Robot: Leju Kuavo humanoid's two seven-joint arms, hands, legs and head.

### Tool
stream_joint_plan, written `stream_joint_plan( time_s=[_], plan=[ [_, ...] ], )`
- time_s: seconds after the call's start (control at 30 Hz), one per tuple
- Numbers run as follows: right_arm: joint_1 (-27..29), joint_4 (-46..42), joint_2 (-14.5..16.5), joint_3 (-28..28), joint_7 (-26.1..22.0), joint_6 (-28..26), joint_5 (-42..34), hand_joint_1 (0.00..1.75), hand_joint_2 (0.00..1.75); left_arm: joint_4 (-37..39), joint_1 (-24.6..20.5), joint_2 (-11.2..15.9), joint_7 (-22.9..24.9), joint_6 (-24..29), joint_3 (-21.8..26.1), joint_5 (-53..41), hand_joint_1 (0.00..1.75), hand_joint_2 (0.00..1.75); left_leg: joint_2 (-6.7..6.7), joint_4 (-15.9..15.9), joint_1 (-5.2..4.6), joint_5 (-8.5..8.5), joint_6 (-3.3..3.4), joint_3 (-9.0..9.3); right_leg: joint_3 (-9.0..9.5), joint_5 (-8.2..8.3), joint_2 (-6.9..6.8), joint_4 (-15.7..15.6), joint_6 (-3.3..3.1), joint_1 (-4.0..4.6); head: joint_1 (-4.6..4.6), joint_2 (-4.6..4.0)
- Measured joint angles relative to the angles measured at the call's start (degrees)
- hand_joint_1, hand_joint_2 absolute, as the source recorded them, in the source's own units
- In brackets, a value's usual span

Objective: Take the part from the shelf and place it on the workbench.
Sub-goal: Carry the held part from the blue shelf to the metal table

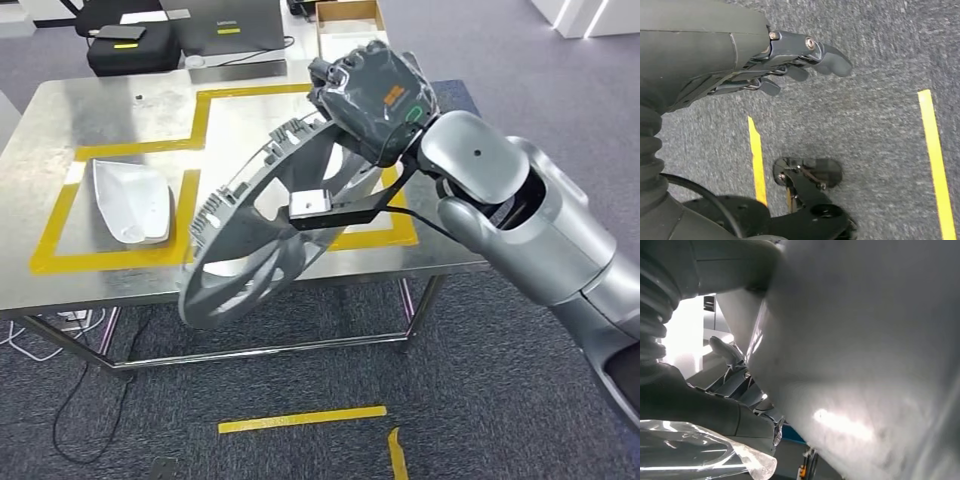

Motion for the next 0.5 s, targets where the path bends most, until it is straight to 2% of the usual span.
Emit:
stream_joint_plan(
  time_s=[0.07,0.1,0.13,0.17,0.23,0.27,0.3,0.4,0.43,0.47,0.5],
  plan=[
    [0.25,-0.02,-0.01,0.03,-0.04,0.02,0.03,1.75,1.75,0.00,0.05,-0.03,0.00,0.00,0.00,0.00,0.00,1.75,0.01,6.86,0.17,-2.45,-0.39,-4.27,1.02,-0.81,0.02,0.00,-0.17,-0.03,-0.17,-0.01],
    [0.48,-0.02,-0.01,0.05,-0.06,0.03,0.06,1.75,1.75,0.00,0.11,-0.04,0.00,0.00,0.00,0.00,0.00,1.75,0.01,9.07,0.21,-3.17,-0.49,-6.05,1.60,-1.28,0.07,0.00,-0.17,-0.03,-0.19,-0.01],
    [0.68,-0.02,-0.01,0.07,-0.07,0.04,0.09,1.75,1.75,0.00,0.18,-0.03,0.00,0.00,0.00,0.00,0.00,1.75,0.01,9.21,0.22,-2.79,-0.47,-6.87,2.19,-1.73,0.12,0.00,-0.14,-0.04,-0.19,-0.01],
    [0.83,-0.02,-0.02,0.08,-0.07,0.04,0.13,1.75,1.75,0.00,0.24,0.00,0.00,0.00,0.01,0.00,0.00,1.75,0.01,7.32,0.21,-1.14,-0.38,-6.75,2.83,-2.21,0.17,0.00,-0.07,-0.05,-0.20,-0.01],
    [0.92,-0.02,-0.03,0.08,-0.05,0.04,0.16,1.75,1.75,0.01,0.32,0.12,0.00,0.00,0.01,0.00,0.00,1.75,0.04,0.21,0.13,4.23,-0.03,-4.94,4.06,-3.19,0.24,0.00,0.25,-0.06,-0.17,-0.01],
    [0.90,-0.02,-0.04,0.09,-0.06,0.05,0.18,1.75,1.75,0.01,0.33,0.19,0.00,0.00,0.00,0.00,0.00,1.75,0.10,-3.15,-0.03,5.91,0.22,-4.01,4.40,-3.58,0.30,-0.02,0.51,-0.03,-0.19,-0.01],
    [0.90,-0.02,-0.05,0.11,-0.07,0.07,0.21,1.75,1.75,0.02,0.31,0.23,0.00,0.00,0.00,-0.01,0.00,1.75,0.15,-5.20,-0.21,6.91,0.54,-3.40,4.56,-3.91,0.35,-0.15,0.88,0.01,-0.19,-0.01],
    [0.96,-0.09,-0.08,0.13,-0.07,0.09,0.33,1.75,1.75,0.02,0.33,0.19,0.00,-0.02,-0.02,-0.02,0.00,1.75,0.26,-6.48,-0.45,6.57,1.70,-2.50,4.79,-4.31,0.41,-0.25,2.16,0.02,-0.19,0.00],
    [0.92,-0.14,-0.10,0.10,-0.05,0.09,0.34,1.75,1.75,0.02,0.35,0.17,0.00,-0.03,-0.02,-0.02,0.00,1.75,0.25,-6.73,-0.38,6.40,2.06,-2.10,4.44,-4.45,0.39,0.62,2.43,0.01,-0.10,0.00],
    [0.83,-0.19,-0.12,0.07,-0.05,0.10,0.36,1.75,1.75,0.02,0.34,0.17,0.00,-0.04,-0.02,-0.02,0.00,1.75,0.23,-6.93,-0.31,6.26,2.39,-1.69,3.53,-4.83,0.37,2.21,2.55,0.00,0.03,0.01],
    [0.84,-0.21,-0.14,0.05,-0.05,0.12,0.37,1.75,1.75,0.02,0.28,0.20,0.00,-0.06,-0.02,-0.02,0.00,1.75,0.22,-7.10,-0.26,6.08,2.70,-1.31,1.61,-5.65,0.36,5.30,2.56,0.01,0.12,0.01]
  ],
)
